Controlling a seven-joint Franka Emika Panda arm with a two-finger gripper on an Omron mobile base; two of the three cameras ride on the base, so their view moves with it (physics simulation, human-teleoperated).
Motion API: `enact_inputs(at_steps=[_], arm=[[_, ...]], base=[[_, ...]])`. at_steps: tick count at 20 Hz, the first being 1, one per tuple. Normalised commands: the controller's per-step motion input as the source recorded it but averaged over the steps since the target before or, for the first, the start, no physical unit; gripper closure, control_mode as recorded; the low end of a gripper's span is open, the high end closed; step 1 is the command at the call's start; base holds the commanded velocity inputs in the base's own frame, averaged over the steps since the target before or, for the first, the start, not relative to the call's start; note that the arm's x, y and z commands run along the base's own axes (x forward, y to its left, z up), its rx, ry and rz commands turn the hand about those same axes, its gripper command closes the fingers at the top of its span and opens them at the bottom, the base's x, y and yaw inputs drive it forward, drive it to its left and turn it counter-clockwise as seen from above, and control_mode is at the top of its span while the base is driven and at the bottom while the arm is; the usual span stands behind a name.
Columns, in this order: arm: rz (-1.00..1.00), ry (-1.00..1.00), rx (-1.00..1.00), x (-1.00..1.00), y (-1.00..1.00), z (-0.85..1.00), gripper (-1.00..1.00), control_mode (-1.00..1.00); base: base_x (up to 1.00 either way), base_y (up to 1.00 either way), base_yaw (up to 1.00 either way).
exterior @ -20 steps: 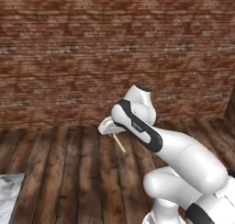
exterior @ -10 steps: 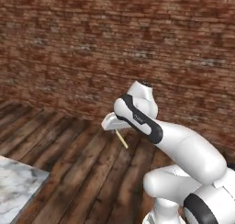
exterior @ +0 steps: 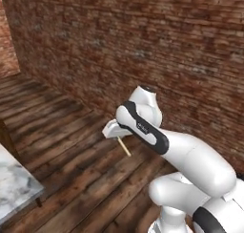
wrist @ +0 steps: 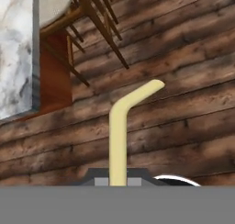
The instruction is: Take a straw from the drawer in front and place it inside the glass cup on the dining counter.
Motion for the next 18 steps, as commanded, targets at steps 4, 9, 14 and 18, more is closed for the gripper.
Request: enact_inputs(at_steps=[4, 9, 14, 18], arm=[[0.0, 0.0, 0.0, 0.0, 0.0, 0.0, 1.0, 1.0], [0.0, 0.0, 0.0, 0.0, 0.0, 0.0, 1.0, 1.0], [0.0, 0.0, 0.0, 0.0, 0.0, 0.0, 1.0, 1.0], [0.0, 0.0, 0.0, 0.0, 0.0, 0.0, 1.0, 1.0]], base=[[0.74, -0.47, 0.48], [0.78, -0.48, 0.48], [0.88, -0.36, 0.4], [1.0, -0.1, 0.2]])
